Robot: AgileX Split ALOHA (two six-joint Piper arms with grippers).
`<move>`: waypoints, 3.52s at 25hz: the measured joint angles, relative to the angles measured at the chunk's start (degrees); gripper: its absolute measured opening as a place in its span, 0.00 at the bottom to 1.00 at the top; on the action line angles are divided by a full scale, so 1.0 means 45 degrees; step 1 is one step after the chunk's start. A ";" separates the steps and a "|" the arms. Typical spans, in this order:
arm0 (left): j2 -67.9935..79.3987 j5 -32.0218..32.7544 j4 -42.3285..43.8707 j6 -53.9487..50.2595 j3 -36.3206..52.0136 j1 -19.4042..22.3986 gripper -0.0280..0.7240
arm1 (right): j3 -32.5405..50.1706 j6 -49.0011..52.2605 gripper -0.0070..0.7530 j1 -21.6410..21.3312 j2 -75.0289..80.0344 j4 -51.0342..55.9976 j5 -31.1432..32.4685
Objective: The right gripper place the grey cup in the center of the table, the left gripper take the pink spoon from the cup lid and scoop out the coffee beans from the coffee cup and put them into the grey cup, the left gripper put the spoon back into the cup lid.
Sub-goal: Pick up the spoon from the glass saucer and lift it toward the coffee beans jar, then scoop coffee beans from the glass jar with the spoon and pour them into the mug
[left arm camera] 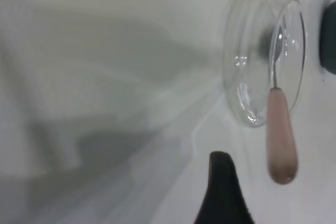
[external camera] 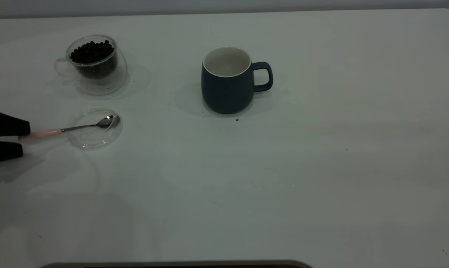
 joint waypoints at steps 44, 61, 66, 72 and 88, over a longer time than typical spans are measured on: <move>0.0971 0.1608 -0.2024 0.1144 0.0000 0.0000 0.21 | 0.0000 0.0000 0.72 0.0000 0.0000 0.0000 0.0000; -0.0276 0.1763 -0.0649 -0.0452 0.0000 0.0000 0.21 | 0.0000 0.0000 0.72 0.0000 0.0000 0.0000 0.0000; -0.0442 0.1724 -0.0359 -0.0951 0.0000 0.0000 0.21 | 0.0000 0.0000 0.72 0.0000 0.0000 0.0000 0.0011; -0.0655 0.3154 0.0117 -0.0739 -0.0286 0.0000 0.21 | 0.0000 0.0000 0.72 0.0000 0.0000 0.0000 0.0011; -0.1517 0.3527 0.0146 -0.1357 -0.4170 0.0000 0.21 | 0.0000 0.0000 0.72 0.0000 0.0000 0.0000 0.0011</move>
